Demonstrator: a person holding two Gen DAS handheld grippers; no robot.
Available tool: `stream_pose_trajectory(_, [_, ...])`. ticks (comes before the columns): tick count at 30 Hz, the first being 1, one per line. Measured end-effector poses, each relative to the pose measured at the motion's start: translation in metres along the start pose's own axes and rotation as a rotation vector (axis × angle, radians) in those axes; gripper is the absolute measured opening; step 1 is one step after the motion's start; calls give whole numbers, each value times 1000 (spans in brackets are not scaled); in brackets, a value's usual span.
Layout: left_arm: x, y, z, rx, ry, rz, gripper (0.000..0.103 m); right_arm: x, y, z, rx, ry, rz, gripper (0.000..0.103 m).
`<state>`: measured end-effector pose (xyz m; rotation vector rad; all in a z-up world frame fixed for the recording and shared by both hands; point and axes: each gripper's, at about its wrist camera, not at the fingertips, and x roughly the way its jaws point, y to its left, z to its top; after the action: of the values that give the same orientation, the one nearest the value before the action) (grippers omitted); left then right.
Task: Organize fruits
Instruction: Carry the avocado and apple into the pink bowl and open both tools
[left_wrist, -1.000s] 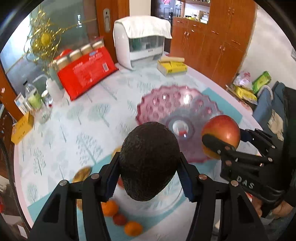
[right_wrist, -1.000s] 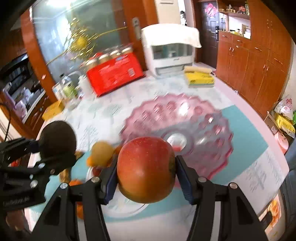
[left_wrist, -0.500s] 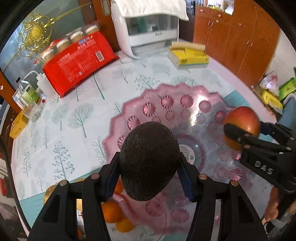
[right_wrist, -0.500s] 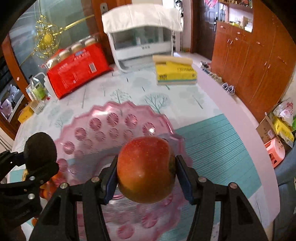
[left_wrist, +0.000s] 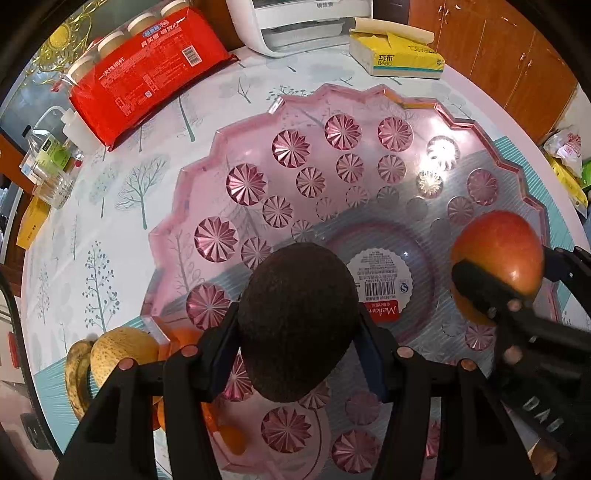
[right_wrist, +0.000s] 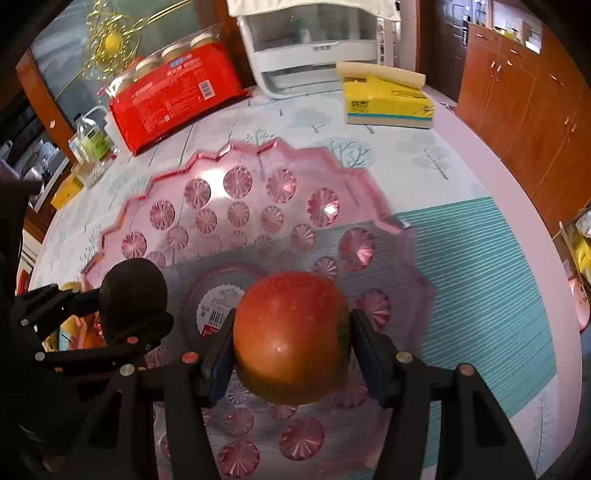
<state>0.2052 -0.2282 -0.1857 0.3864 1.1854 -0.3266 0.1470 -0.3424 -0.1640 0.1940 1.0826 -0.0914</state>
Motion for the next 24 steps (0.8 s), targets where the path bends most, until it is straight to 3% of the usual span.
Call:
stream_pose_trajectory(4, [5,1,1,-15,29,-10,57,0,4,-1,-15,-15,-10,61])
stream_pose_trajectory(11, [4,6,5,-34,27,-39,64,-3,-3,0,8,-49,52,63])
stream_pose_trajectory(17, [4,10,8,-63,21,-44,65,0,-6,5,30,-19,68,63])
stream_pose_trajectory(24, [4,10,9,-68,17,-40,66,0,-6,3,7,-58,81,63])
